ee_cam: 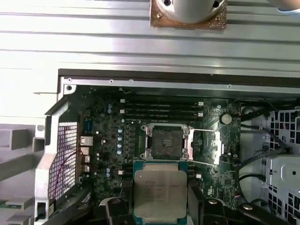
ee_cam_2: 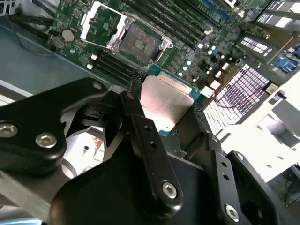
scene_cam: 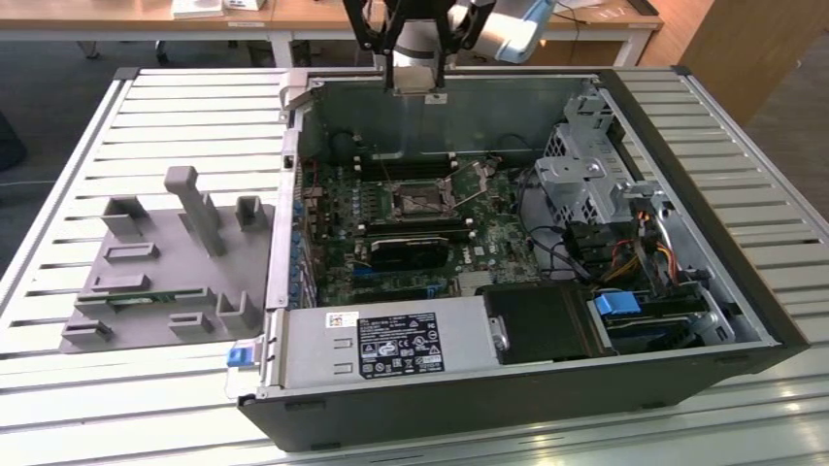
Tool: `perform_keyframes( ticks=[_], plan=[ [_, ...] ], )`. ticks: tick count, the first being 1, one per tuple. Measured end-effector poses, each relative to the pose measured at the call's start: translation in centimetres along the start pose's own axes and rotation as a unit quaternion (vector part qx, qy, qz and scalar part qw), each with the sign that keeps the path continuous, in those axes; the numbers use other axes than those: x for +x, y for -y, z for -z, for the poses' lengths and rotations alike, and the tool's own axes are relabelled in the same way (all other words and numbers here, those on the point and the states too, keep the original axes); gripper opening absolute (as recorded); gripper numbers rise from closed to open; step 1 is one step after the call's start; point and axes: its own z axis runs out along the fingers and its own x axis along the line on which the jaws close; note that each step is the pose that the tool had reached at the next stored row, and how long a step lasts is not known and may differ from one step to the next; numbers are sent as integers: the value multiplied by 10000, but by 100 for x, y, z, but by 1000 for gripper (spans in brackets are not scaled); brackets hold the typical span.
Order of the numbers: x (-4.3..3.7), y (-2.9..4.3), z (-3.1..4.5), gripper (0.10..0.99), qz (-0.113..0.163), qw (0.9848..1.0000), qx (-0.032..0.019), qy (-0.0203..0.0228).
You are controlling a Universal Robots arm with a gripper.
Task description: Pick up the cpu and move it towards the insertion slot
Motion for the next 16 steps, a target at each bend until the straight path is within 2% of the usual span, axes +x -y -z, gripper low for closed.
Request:
perform_keyframes(
  ticks=[11,16],
  plan=[
    [-164,-143,-134,541,-2,10000,0,-33],
    [-268,-190,-179,541,-3,10000,0,-44]
  ],
)
